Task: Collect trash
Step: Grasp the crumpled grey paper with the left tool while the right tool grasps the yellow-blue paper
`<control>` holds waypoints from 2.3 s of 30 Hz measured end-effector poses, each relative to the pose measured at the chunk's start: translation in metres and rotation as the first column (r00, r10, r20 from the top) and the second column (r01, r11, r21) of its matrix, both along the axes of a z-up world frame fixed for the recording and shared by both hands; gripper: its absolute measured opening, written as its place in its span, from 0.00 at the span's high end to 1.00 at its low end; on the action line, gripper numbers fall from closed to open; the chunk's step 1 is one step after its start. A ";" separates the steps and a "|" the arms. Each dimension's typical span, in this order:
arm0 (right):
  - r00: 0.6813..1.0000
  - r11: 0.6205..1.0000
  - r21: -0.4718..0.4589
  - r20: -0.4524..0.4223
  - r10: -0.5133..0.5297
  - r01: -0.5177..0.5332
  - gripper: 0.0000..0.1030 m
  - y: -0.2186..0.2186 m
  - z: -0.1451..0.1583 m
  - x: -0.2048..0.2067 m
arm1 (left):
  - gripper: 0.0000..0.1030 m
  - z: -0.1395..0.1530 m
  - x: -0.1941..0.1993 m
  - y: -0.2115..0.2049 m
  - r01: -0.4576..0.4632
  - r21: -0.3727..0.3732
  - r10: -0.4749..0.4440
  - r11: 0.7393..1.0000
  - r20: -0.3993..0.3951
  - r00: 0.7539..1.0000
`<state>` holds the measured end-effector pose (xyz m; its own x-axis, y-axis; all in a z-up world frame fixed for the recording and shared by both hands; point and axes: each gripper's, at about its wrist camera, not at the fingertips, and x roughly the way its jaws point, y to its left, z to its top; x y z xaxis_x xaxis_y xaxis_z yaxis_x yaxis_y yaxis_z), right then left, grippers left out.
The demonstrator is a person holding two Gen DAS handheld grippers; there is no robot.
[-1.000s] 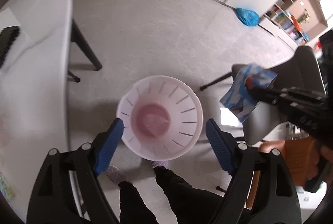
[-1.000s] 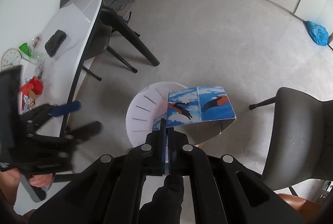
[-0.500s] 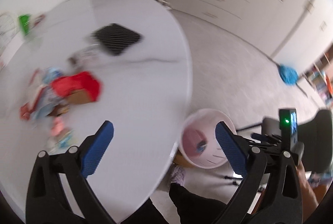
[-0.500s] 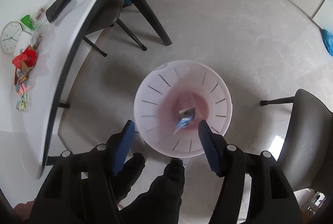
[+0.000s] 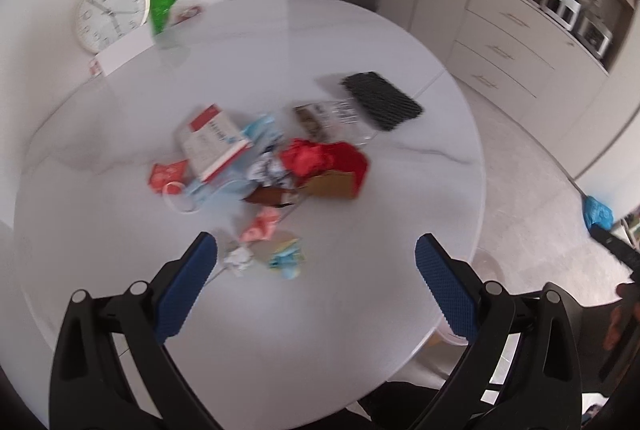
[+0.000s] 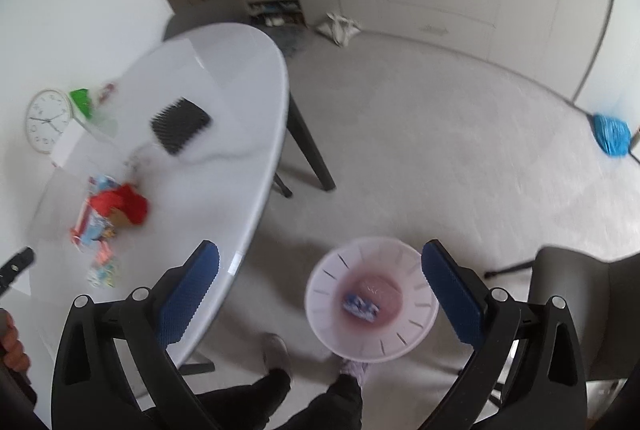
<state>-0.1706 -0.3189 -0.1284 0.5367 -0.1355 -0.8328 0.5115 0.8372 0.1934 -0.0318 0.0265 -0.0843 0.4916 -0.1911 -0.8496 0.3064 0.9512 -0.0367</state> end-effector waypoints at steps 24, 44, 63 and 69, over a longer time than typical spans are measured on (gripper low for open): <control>0.944 0.945 0.014 -0.032 0.328 -0.328 0.02 0.150 0.004 0.115 | 0.28 -0.129 0.060 0.067 -0.035 0.039 0.040 0.999 -0.133 0.990; 0.821 0.829 0.060 -0.117 0.559 -0.556 0.04 0.248 -0.047 0.174 | 0.69 -0.146 0.075 0.092 -0.103 -0.042 0.094 0.994 -0.189 0.978; 0.675 0.710 0.057 -0.265 0.688 -0.701 0.59 0.337 -0.124 0.219 | 0.69 -0.095 0.051 0.127 -0.168 -0.017 0.164 0.986 -0.152 0.975; 0.722 0.739 0.087 -0.164 0.672 -0.668 0.60 0.306 -0.097 0.211 | 0.69 -0.080 0.049 0.110 -0.118 -0.008 0.116 0.993 -0.131 0.985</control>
<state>0.0401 -0.0125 -0.2257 0.3285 0.2217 -0.9181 -0.1553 0.9715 0.1791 0.0168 0.1361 -0.1639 0.3967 -0.1528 -0.9051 0.1844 0.9792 -0.0845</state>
